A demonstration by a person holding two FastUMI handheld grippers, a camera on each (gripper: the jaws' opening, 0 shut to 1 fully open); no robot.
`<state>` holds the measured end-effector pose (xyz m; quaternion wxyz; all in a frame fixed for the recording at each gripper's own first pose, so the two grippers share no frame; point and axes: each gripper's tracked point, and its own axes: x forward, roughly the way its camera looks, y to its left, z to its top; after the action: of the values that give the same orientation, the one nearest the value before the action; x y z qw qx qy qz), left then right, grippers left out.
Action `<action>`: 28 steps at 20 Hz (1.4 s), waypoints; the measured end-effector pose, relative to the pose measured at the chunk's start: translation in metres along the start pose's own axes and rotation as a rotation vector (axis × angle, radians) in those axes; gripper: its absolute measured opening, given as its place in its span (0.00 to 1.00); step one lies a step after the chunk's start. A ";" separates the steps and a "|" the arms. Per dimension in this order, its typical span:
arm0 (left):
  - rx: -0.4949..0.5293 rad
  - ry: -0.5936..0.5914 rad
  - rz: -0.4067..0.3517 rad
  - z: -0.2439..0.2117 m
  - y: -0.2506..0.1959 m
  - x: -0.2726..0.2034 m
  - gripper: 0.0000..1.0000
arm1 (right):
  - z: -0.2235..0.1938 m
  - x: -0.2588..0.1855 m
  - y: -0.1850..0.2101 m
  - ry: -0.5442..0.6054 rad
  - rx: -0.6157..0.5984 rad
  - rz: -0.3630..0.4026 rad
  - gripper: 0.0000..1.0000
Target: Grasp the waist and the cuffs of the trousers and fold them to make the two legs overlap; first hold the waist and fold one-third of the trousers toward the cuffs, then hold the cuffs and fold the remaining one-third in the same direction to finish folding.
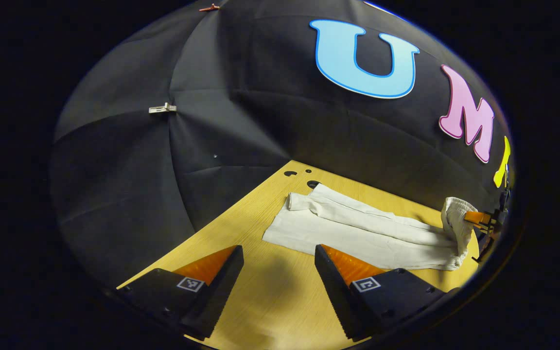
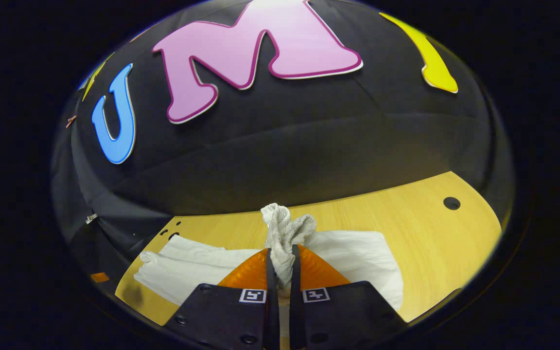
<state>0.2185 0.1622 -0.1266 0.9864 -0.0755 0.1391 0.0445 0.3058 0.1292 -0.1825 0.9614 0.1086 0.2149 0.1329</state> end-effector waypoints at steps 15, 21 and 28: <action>-0.051 0.046 -0.028 0.022 0.004 0.110 0.96 | -0.041 -0.078 0.021 0.040 -0.103 -0.040 0.98; -0.083 0.113 -0.078 0.012 -0.024 0.167 0.96 | -0.050 -0.174 -0.031 0.096 -0.080 -0.166 0.98; -0.051 0.112 -0.096 0.001 -0.035 0.199 0.96 | -0.020 -0.244 -0.068 0.072 0.006 -0.335 0.98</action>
<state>0.4136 0.1416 -0.1768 0.9758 -0.1095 0.1892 -0.0039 0.0984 -0.0050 -0.1249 0.9615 0.0694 0.2647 -0.0258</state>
